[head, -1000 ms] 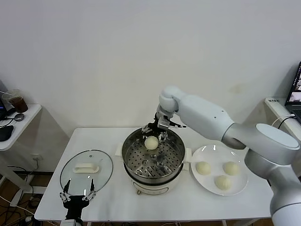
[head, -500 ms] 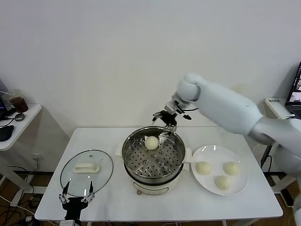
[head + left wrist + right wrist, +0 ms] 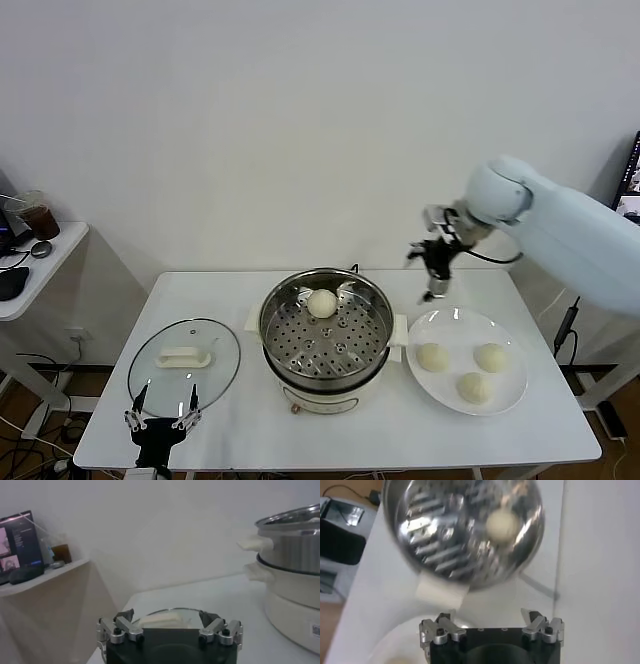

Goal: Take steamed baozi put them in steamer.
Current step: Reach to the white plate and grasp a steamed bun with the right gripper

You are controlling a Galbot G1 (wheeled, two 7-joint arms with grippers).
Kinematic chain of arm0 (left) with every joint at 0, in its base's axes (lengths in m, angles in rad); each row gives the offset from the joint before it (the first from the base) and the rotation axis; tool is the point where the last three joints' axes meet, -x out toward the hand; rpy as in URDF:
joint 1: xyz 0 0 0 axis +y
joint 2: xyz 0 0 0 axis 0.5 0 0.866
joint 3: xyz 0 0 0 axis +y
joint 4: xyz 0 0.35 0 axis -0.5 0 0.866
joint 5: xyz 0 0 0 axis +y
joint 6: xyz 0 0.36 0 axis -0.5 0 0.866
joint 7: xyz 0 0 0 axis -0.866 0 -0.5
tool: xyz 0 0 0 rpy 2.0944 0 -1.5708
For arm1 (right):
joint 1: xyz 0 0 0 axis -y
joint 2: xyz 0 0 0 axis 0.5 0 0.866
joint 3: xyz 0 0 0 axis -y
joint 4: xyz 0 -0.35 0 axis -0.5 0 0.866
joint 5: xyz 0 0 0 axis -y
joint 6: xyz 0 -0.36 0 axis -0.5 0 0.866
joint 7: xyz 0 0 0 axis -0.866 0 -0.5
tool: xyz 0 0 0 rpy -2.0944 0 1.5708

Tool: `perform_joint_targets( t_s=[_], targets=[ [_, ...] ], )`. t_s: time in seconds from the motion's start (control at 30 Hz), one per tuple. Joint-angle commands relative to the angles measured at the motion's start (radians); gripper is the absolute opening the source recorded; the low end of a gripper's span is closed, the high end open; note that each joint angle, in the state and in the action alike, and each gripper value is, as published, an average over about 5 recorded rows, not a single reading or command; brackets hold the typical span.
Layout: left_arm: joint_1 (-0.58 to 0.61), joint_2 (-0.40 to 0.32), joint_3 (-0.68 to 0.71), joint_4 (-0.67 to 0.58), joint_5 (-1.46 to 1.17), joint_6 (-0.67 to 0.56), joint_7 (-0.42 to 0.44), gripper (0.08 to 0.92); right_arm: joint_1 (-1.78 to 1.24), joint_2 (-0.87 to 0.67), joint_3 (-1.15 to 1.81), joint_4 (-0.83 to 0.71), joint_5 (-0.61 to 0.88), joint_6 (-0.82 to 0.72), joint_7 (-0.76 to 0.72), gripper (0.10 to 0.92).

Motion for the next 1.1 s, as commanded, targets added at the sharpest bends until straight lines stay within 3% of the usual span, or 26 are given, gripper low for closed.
perform_joint_targets(
  t_s=[0.03, 0.5, 0.73, 1.1],
  targets=[
    [0.002, 0.001, -0.003, -0.003, -0.001, 0.002, 0.001, 0.823, -0.090, -0.134, 0.026, 0.077, -0.117, -0.059, -0.030, 0.823],
    [0.010, -0.009, -0.018, -0.009, -0.018, 0.018, 0.010, 0.823, -0.503, 0.041, 0.309, -0.057, -0.308, -0.024, 0.029, 0.823],
    [0.005, -0.009, -0.027, -0.003, -0.018, 0.020, 0.012, 0.823, -0.517, 0.148, 0.348, -0.159, -0.336, -0.017, 0.080, 0.823],
    [0.005, -0.010, -0.023, 0.002, -0.017, 0.020, 0.012, 0.823, -0.514, 0.181, 0.333, -0.204, -0.373, -0.001, 0.062, 0.823]
  ],
)
